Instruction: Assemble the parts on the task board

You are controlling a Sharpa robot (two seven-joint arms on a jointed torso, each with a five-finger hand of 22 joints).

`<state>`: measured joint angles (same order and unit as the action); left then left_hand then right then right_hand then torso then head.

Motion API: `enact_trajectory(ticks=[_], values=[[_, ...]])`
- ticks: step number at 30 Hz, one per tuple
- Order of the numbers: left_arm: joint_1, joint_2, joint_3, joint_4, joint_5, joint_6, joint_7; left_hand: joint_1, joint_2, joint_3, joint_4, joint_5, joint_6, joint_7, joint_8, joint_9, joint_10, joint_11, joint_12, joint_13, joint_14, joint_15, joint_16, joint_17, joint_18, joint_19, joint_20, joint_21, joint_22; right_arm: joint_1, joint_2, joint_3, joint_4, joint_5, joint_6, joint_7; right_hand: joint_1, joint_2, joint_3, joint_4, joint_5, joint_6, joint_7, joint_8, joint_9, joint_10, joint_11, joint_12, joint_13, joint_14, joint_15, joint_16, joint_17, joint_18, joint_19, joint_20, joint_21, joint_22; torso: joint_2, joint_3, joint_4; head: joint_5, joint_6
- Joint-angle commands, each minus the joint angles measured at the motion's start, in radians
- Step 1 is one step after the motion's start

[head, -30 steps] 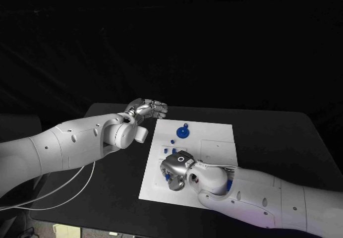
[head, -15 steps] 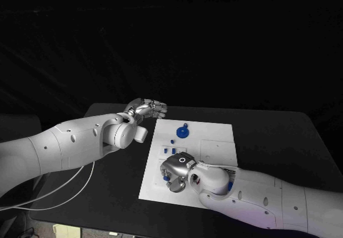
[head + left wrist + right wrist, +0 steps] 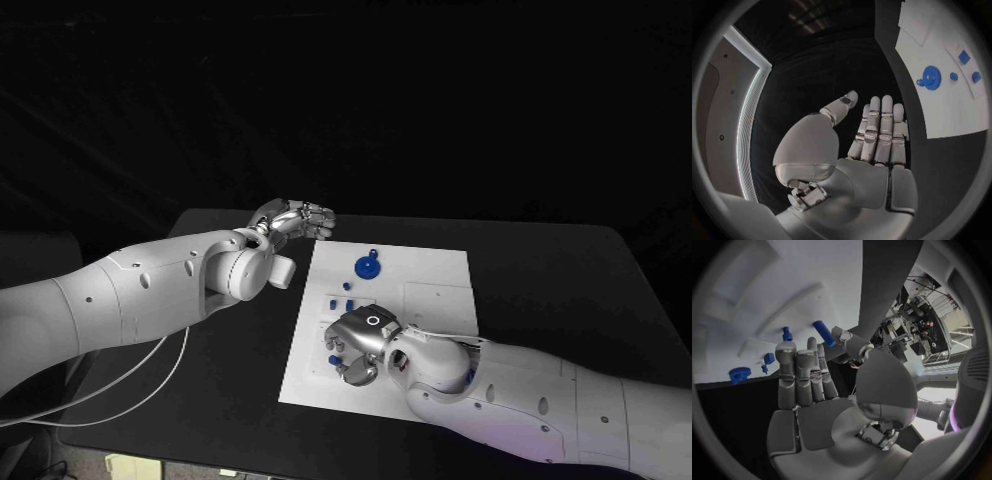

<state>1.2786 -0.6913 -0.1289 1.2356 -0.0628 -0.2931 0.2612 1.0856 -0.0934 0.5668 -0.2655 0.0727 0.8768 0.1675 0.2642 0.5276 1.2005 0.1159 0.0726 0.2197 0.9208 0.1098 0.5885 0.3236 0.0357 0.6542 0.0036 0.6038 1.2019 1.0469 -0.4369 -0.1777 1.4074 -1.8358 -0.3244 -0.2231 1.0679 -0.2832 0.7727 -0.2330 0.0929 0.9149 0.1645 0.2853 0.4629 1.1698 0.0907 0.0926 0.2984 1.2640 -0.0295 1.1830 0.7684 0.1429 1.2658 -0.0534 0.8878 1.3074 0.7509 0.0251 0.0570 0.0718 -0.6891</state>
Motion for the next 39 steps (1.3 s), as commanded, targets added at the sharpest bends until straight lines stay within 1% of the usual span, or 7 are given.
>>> enact_trajectory(ticks=[1,4,16,21,27,33,39], values=[[0.001,0.000,0.001,0.001,0.004,0.002,0.009,0.001,0.004,-0.005,-0.001,0.003,-0.007,-0.002,0.004,-0.002,-0.003,0.002,-0.001,-0.001,0.005,0.001,-0.006,0.002,0.010,-0.003,0.007,-0.006,0.002,0.007,-0.025,0.001,0.030,0.033,-0.034,0.019,-0.003,-0.010,-0.003,0.007,-0.002,-0.011,0.001,-0.004,-0.002,-0.007,0.000,-0.004,-0.002,-0.001,0.006,-0.002,0.000,0.119,0.000,0.003,-0.006,0.013,-0.001,-0.0001,-0.0003,-0.002,0.001],[0.001,-0.003,0.001,-0.002,0.004,0.001,0.009,0.001,0.004,-0.005,-0.001,0.003,-0.007,-0.002,0.004,-0.002,-0.003,0.002,-0.001,-0.001,0.005,0.001,-0.007,0.002,0.010,-0.003,0.007,-0.006,0.002,0.019,-0.057,0.009,0.063,0.076,-0.038,0.028,-0.013,-0.012,-0.023,0.002,0.006,-0.022,0.006,-0.009,-0.005,-0.008,0.000,-0.005,-0.003,-0.002,0.007,-0.001,0.000,0.119,-0.001,0.004,-0.006,0.014,-0.001,0.0002,-0.0015,-0.005,0.003],[0.001,-0.016,0.000,-0.010,0.010,0.004,0.018,-0.001,0.001,-0.007,-0.001,0.002,-0.008,-0.001,0.004,-0.002,-0.003,0.002,-0.001,-0.001,0.005,0.001,-0.009,0.005,0.010,-0.004,0.007,-0.007,0.003,0.103,-0.276,0.106,0.195,0.527,-0.022,0.115,-0.066,0.013,-0.124,0.018,0.038,-0.035,0.006,-0.008,-0.007,0.076,-0.026,0.058,0.029,0.003,-0.018,0.004,0.000,0.119,0.005,0.001,-0.005,0.016,-0.007,0.0041,-0.0125,-0.023,0.014],[0.000,-0.019,-0.001,-0.011,0.014,0.007,0.024,-0.005,0.000,-0.009,0.002,0.001,-0.009,-0.001,0.004,-0.003,-0.004,0.002,-0.002,-0.002,0.005,0.001,-0.012,0.007,0.009,-0.004,0.007,-0.007,0.004,0.137,-0.342,0.113,0.163,0.581,0.020,0.086,-0.070,0.057,-0.137,0.047,0.058,-0.012,-0.023,0.008,0.005,0.135,-0.060,0.208,0.148,0.020,-0.050,0.012,0.005,0.119,0.022,-0.010,-0.002,0.015,-0.015,0.0054,-0.0195,-0.032,0.016],[-0.003,-0.029,-0.002,-0.007,0.021,0.007,0.024,-0.008,-0.002,-0.011,0.003,0.000,-0.009,-0.001,0.005,-0.004,-0.004,0.003,-0.002,-0.002,0.006,0.001,-0.014,0.009,0.009,-0.004,0.007,-0.008,0.004,0.139,-0.364,0.113,0.117,0.615,0.084,0.041,-0.073,0.063,-0.105,0.066,0.038,-0.005,-0.041,0.007,0.023,0.000,-0.082,0.666,0.572,0.031,-0.072,0.007,0.014,0.119,0.040,-0.017,-0.006,0.015,-0.027,0.0065,-0.0316,-0.045,0.018],[-0.005,-0.040,-0.004,0.009,0.024,0.008,0.023,-0.011,-0.003,-0.013,0.006,-0.002,-0.010,-0.001,0.005,-0.004,-0.004,0.003,-0.002,-0.002,0.006,0.001,-0.016,0.012,0.009,-0.004,0.007,-0.009,0.005,0.139,-0.405,0.112,0.122,0.644,0.221,-0.059,-0.112,0.071,-0.105,0.100,0.016,0.019,-0.052,0.019,0.047,-0.036,-0.091,0.893,0.772,0.042,-0.082,0.052,0.053,0.119,0.059,-0.028,0.031,0.025,-0.040,0.0140,-0.0368,-0.050,0.011],[-0.006,-0.052,-0.006,0.027,0.024,0.009,0.023,-0.016,-0.006,-0.016,0.009,-0.007,-0.010,0.000,0.005,-0.005,-0.005,0.003,-0.002,-0.003,0.006,0.001,-0.020,0.016,0.009,-0.004,0.007,-0.010,0.006,0.139,-0.445,0.106,0.158,0.696,0.373,-0.214,-0.167,0.103,-0.111,0.121,-0.030,0.041,-0.061,0.034,0.074,-0.041,-0.099,0.978,0.848,0.035,-0.088,0.093,0.096,0.119,0.056,-0.035,0.058,0.024,-0.051,0.0156,-0.0402,-0.062,0.003]])
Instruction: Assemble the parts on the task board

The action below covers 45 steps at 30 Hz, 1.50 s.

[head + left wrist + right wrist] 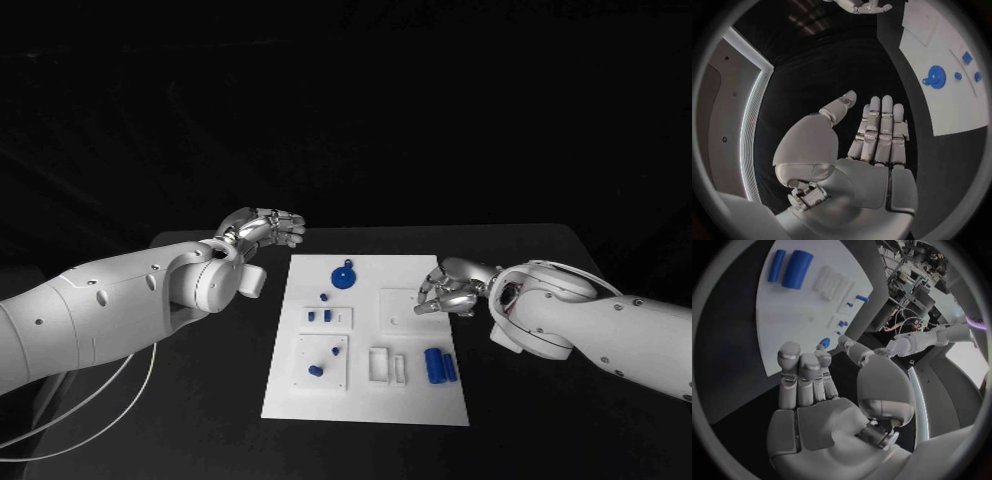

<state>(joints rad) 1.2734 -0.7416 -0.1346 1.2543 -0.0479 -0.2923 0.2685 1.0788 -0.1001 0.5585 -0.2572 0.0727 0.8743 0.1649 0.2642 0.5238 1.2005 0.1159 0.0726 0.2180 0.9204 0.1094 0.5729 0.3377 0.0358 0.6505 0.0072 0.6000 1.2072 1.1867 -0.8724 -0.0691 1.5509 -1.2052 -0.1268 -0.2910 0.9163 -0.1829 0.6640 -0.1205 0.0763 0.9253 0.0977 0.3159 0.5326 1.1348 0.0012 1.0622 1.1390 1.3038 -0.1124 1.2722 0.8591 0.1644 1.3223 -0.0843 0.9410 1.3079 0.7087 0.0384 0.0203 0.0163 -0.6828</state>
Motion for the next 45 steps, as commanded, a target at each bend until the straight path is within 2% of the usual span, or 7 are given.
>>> enact_trajectory(ticks=[1,6,8,10,14,25,45], values=[[-0.002,-0.002,-0.001,0.010,0.009,0.008,0.014,-0.011,0.000,-0.009,0.002,-0.008,-0.008,0.002,0.006,-0.001,-0.005,0.003,-0.002,-0.001,0.007,0.002,-0.005,0.002,0.009,0.000,0.004,-0.007,0.002,0.000,-0.014,-0.004,0.019,0.074,0.199,-0.163,-0.030,0.005,-0.004,0.016,-0.018,0.035,0.005,0.007,0.009,-0.009,-0.011,0.013,0.013,-0.006,-0.006,0.007,0.009,0.097,-0.003,-0.004,0.006,0.023,-0.009,0.0023,-0.0044,-0.007,-0.005],[-0.008,-0.012,-0.006,0.025,0.009,0.011,0.013,-0.016,-0.001,-0.011,0.006,-0.009,-0.008,0.002,0.006,-0.002,-0.005,0.003,-0.002,-0.002,0.007,0.002,-0.008,0.006,0.009,-0.001,0.004,-0.008,0.003,0.000,-0.038,-0.027,0.047,0.130,0.236,-0.219,-0.086,0.025,-0.015,0.039,-0.025,0.044,0.000,0.016,0.027,-0.017,-0.015,0.021,0.026,-0.012,-0.010,0.015,0.023,0.097,-0.009,-0.005,0.015,0.023,-0.012,0.0018,-0.0075,-0.017,-0.009],[-0.011,-0.015,-0.008,0.028,0.011,0.011,0.013,-0.018,-0.002,-0.012,0.009,-0.010,-0.009,0.002,0.006,-0.003,-0.006,0.003,-0.002,-0.002,0.007,0.002,-0.010,0.007,0.009,-0.001,0.004,-0.009,0.003,0.000,-0.040,-0.031,0.052,0.139,0.234,-0.229,-0.105,0.016,0.014,0.051,-0.028,0.043,-0.004,0.019,0.041,-0.019,-0.019,0.025,0.033,-0.016,-0.014,0.021,0.033,0.097,-0.015,-0.011,0.020,0.022,-0.014,0.0018,-0.0083,-0.020,-0.012],[-0.012,-0.016,-0.009,0.029,0.014,0.011,0.013,-0.019,-0.002,-0.012,0.009,-0.010,-0.009,0.003,0.006,-0.003,-0.006,0.003,-0.002,-0.002,0.007,0.002,-0.010,0.007,0.009,-0.001,0.004,-0.009,0.003,0.000,-0.043,-0.037,0.055,0.142,0.245,-0.242,-0.110,0.016,0.019,0.052,-0.027,0.042,-0.003,0.020,0.045,-0.019,-0.019,0.025,0.034,-0.016,-0.014,0.022,0.036,0.097,-0.015,-0.012,0.023,0.022,-0.009,-0.0030,0.0028,-0.035,-0.007],[-0.015,-0.019,-0.011,0.034,0.016,0.012,0.014,-0.026,-0.004,-0.015,0.015,-0.012,-0.009,0.003,0.006,-0.004,-0.006,0.003,-0.002,-0.002,0.007,0.003,-0.014,0.011,0.009,-0.001,0.004,-0.010,0.004,-0.001,-0.044,-0.058,0.056,0.144,0.242,-0.259,-0.136,0.028,0.022,0.062,-0.027,0.039,-0.003,0.019,0.052,-0.019,-0.018,0.025,0.036,-0.016,-0.013,0.023,0.040,0.097,-0.016,-0.011,0.029,0.022,-0.009,-0.0048,0.0034,-0.045,-0.008],[-0.018,-0.019,-0.013,0.040,0.020,0.022,0.017,-0.075,-0.028,-0.043,0.046,-0.023,-0.012,0.003,0.009,-0.006,-0.008,0.004,-0.002,-0.004,0.008,0.003,-0.027,0.028,0.010,-0.001,0.005,-0.017,0.010,-0.002,-0.033,-0.093,0.035,0.120,0.222,-0.277,-0.172,0.038,0.032,0.045,-0.027,0.031,-0.001,0.015,0.067,-0.019,-0.016,0.025,0.041,-0.017,-0.011,0.025,0.051,0.097,-0.021,-0.011,0.043,0.022,-0.005,-0.0071,0.0042,-0.054,-0.012],[-0.018,-0.018,-0.014,0.039,0.022,0.024,0.017,-0.089,-0.034,-0.046,0.062,-0.023,-0.015,0.003,0.011,-0.007,-0.010,0.004,-0.002,-0.005,0.008,0.003,-0.033,0.037,0.013,-0.002,0.005,-0.020,0.012,-0.027,0.022,-0.097,-0.018,0.108,0.182,-0.260,-0.191,0.034,0.042,0.032,-0.027,0.026,0.001,0.008,0.073,-0.019,-0.014,0.026,0.045,-0.016,-0.009,0.024,0.056,0.097,-0.024,-0.011,0.049,0.021,-0.004,-0.0086,0.0043,-0.046,-0.018]])
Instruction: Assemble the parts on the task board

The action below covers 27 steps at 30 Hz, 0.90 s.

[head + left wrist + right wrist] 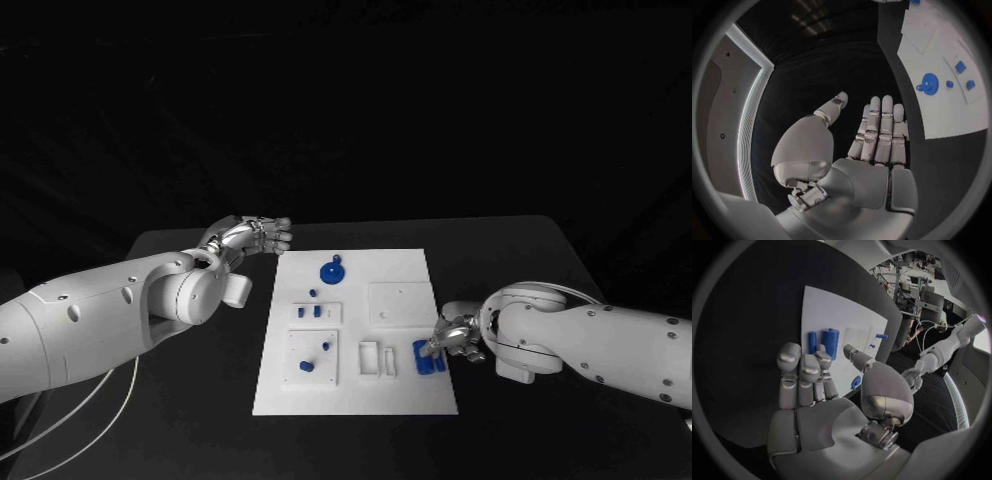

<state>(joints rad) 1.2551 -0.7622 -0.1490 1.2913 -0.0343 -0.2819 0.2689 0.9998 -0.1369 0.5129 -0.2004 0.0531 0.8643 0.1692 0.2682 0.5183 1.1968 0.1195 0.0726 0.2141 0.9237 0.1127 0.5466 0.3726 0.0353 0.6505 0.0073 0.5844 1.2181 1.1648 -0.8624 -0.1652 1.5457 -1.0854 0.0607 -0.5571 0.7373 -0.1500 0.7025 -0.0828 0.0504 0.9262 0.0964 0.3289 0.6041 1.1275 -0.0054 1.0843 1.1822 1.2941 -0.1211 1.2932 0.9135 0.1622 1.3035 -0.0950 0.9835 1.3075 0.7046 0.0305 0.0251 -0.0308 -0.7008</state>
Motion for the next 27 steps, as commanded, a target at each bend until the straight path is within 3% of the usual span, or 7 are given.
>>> enact_trajectory(ticks=[1,16,27], values=[[0.000,0.004,0.001,0.002,0.009,0.015,0.018,-0.012,0.003,-0.001,0.007,-0.003,-0.005,-0.001,0.007,-0.001,-0.006,0.001,-0.002,-0.001,0.004,0.000,-0.007,0.003,0.013,-0.002,0.005,-0.005,0.002,-0.008,0.016,0.000,-0.018,-0.012,-0.005,0.007,-0.012,0.001,0.004,-0.007,-0.001,0.025,0.003,-0.005,0.002,-0.012,-0.008,0.003,0.002,-0.007,0.000,0.003,0.002,0.100,-0.005,0.000,0.007,0.021,0.001,-0.0008,-0.0008,0.002,0.000],[0.000,0.006,0.001,0.001,0.010,0.018,0.015,-0.022,0.001,-0.003,0.018,-0.003,-0.006,-0.001,0.008,-0.002,-0.007,0.001,-0.002,-0.002,0.004,0.001,-0.012,0.008,0.014,-0.002,0.006,-0.007,0.003,-0.033,0.090,-0.001,-0.062,-0.011,-0.028,0.020,-0.020,0.000,0.008,-0.020,-0.002,0.023,0.004,-0.009,0.005,-0.013,-0.006,0.003,0.004,-0.006,0.001,0.001,0.004,0.100,-0.007,0.001,0.011,0.020,0.000,-0.0023,-0.0008,0.011,-0.005],[0.000,0.007,0.001,0.002,0.010,0.018,0.013,-0.023,0.001,-0.003,0.020,-0.003,-0.006,-0.001,0.008,-0.002,-0.007,0.001,-0.002,-0.002,0.004,0.001,-0.013,0.010,0.014,-0.003,0.006,-0.008,0.004,-0.046,0.123,-0.003,-0.073,-0.008,-0.026,0.020,-0.052,-0.013,-0.002,-0.021,-0.001,-0.002,0.012,-0.032,-0.002,-0.013,0.001,0.003,0.007,-0.004,0.008,-0.001,0.008,0.100,-0.009,0.002,0.015,0.019,0.001,-0.0032,-0.0011,0.010,-0.006]])
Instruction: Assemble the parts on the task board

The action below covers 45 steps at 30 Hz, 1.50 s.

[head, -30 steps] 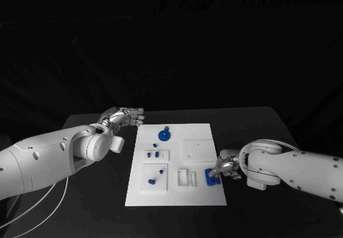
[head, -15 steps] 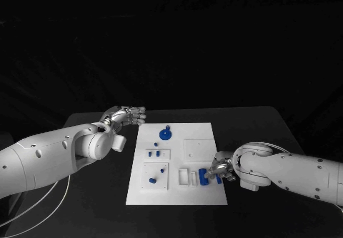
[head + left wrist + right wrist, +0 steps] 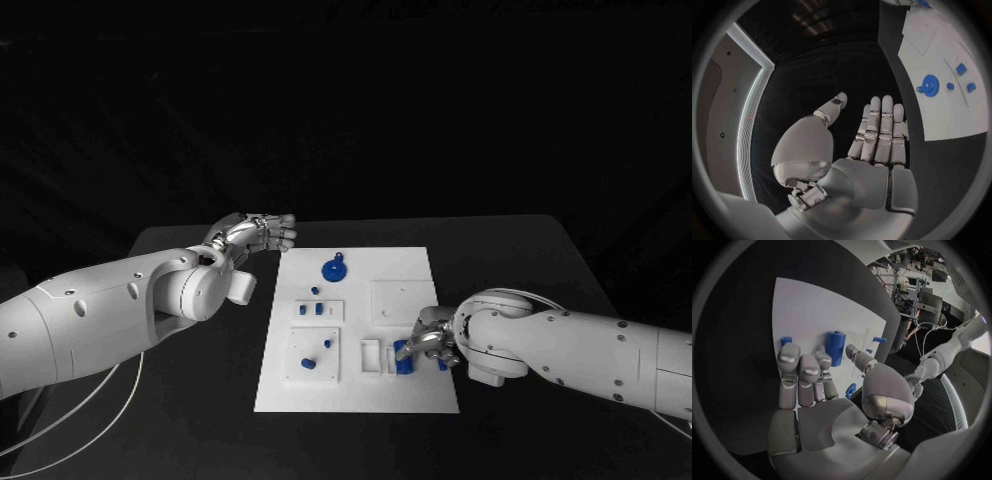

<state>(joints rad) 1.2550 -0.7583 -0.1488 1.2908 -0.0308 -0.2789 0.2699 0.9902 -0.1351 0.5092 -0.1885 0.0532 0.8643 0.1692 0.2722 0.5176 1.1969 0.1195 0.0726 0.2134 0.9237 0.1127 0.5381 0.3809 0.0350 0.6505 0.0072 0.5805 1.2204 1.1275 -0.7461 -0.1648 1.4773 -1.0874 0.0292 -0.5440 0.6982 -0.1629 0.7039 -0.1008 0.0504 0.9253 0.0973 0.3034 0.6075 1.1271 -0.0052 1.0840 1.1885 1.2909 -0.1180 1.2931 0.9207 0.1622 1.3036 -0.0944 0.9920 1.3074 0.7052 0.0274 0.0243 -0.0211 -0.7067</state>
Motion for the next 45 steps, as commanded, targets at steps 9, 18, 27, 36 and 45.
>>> enact_trajectory(ticks=[9,18,27,36,45], values=[[0.000,0.003,0.001,0.002,0.006,0.015,0.011,-0.014,-0.001,0.001,0.009,-0.003,-0.007,-0.001,0.004,-0.001,-0.007,0.001,-0.002,-0.001,0.004,0.001,-0.005,0.003,0.014,-0.003,0.006,-0.005,0.002,-0.028,0.022,-0.004,-0.015,0.004,-0.001,0.011,-0.014,0.001,-0.005,-0.010,-0.001,-0.006,0.014,-0.013,-0.008,-0.014,0.004,0.004,0.002,-0.001,0.007,-0.002,0.003,0.100,-0.009,0.000,0.008,0.018,0.001,0.0003,-0.0009,0.002,-0.004],[0.000,0.010,0.001,0.003,0.006,0.013,0.009,-0.012,0.000,0.002,0.009,-0.003,-0.007,-0.001,0.004,-0.001,-0.008,0.001,-0.002,-0.002,0.004,0.001,-0.006,0.004,0.015,-0.003,0.006,-0.005,0.002,-0.031,0.026,-0.006,-0.027,0.007,-0.022,0.007,-0.004,0.031,-0.001,-0.031,-0.001,0.006,0.013,-0.012,-0.008,-0.014,0.003,0.004,0.004,0.000,0.007,-0.003,0.006,0.100,-0.010,-0.001,0.011,0.018,0.000,0.0001,-0.0008,0.003,-0.004],[0.001,0.006,0.001,0.002,0.006,0.013,0.009,-0.012,0.001,0.002,0.010,-0.003,-0.007,-0.001,0.005,-0.001,-0.008,0.001,-0.002,-0.002,0.004,0.001,-0.007,0.005,0.015,-0.003,0.006,-0.005,0.003,-0.031,0.009,-0.006,-0.008,0.007,-0.053,0.018,0.016,0.087,0.016,-0.072,-0.001,0.035,0.006,-0.004,-0.004,-0.008,-0.004,0.005,0.005,0.002,0.002,-0.005,0.009,0.100,-0.013,0.003,0.016,0.019,0.001,0.0006,-0.0013,0.003,-0.005],[0.001,0.003,0.001,-0.003,0.006,0.012,0.009,-0.011,0.001,0.002,0.010,-0.003,-0.007,-0.001,0.005,-0.001,-0.007,0.001,-0.002,-0.002,0.004,0.001,-0.007,0.006,0.015,-0.003,0.006,-0.006,0.003,-0.007,-0.026,-0.005,0.036,0.046,-0.079,0.017,0.016,0.102,0.030,-0.098,-0.001,0.067,-0.003,0.002,-0.004,0.008,-0.012,0.003,0.001,0.005,-0.005,-0.007,0.012,0.100,-0.012,0.011,0.023,0.019,0.001,-0.0011,-0.0019,0.001,-0.003],[0.001,0.002,0.001,-0.004,0.006,0.013,0.009,-0.011,0.000,0.002,0.010,-0.003,-0.007,-0.001,0.005,-0.001,-0.007,0.001,-0.001,-0.002,0.004,0.001,-0.008,0.007,0.015,-0.003,0.006,-0.006,0.004,0.028,-0.029,-0.004,0.061,0.117,-0.093,0.012,0.006,0.102,0.029,-0.099,-0.001,0.075,-0.005,0.001,-0.006,0.011,-0.014,0.000,0.000,0.005,-0.007,-0.009,0.012,0.100,-0.012,0.014,0.024,0.018,0.001,-0.0019,-0.0006,0.001,-0.001]])
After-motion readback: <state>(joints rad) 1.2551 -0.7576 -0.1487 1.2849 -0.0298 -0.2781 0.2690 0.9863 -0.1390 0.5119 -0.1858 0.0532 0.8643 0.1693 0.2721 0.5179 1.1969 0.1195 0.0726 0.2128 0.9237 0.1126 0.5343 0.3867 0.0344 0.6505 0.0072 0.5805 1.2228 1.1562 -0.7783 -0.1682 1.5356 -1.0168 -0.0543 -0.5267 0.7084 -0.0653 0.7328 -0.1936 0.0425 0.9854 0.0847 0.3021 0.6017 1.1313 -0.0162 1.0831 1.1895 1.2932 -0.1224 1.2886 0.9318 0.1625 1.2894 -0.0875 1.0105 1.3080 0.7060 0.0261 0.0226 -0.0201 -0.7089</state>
